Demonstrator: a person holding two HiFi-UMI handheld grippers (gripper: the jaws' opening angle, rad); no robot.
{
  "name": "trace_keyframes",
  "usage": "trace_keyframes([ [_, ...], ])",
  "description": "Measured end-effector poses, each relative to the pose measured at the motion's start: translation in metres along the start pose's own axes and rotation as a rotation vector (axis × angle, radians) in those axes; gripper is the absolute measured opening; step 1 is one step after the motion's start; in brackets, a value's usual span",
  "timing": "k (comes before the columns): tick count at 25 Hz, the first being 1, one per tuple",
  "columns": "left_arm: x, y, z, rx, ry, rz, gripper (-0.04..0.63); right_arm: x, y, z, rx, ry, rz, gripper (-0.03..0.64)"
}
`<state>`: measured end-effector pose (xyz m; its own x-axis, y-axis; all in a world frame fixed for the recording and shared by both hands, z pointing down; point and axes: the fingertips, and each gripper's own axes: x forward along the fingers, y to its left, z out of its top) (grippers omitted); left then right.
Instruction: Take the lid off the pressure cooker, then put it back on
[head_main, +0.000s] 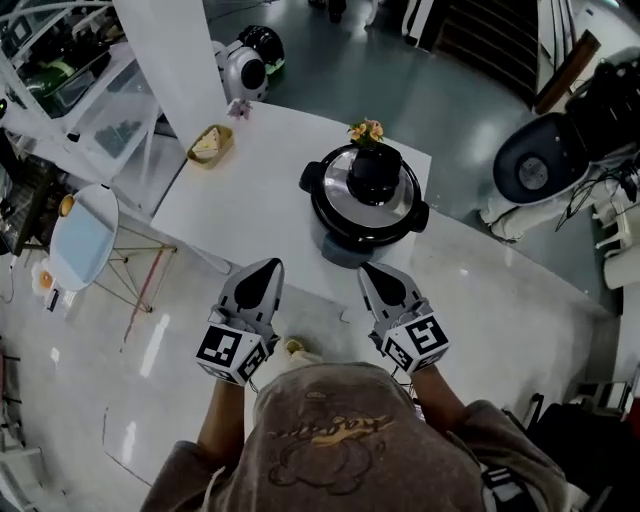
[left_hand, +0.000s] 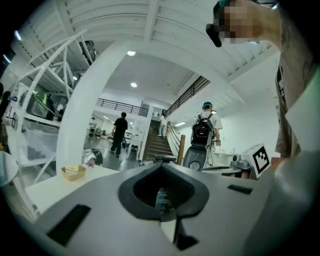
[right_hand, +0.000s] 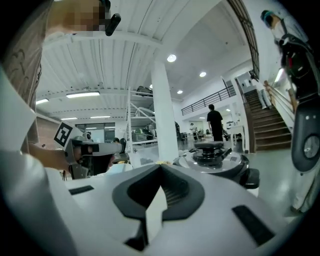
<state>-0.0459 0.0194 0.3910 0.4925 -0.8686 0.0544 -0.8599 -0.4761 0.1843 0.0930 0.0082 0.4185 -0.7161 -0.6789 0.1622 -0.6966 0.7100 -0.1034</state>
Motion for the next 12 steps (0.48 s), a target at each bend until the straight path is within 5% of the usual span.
trace_keyframes([
  [12, 0.078, -0.018, 0.008, -0.001, 0.027, -0.28, 0.003, -0.015, -0.052, 0.012, 0.02, -0.021, -0.229, -0.009],
])
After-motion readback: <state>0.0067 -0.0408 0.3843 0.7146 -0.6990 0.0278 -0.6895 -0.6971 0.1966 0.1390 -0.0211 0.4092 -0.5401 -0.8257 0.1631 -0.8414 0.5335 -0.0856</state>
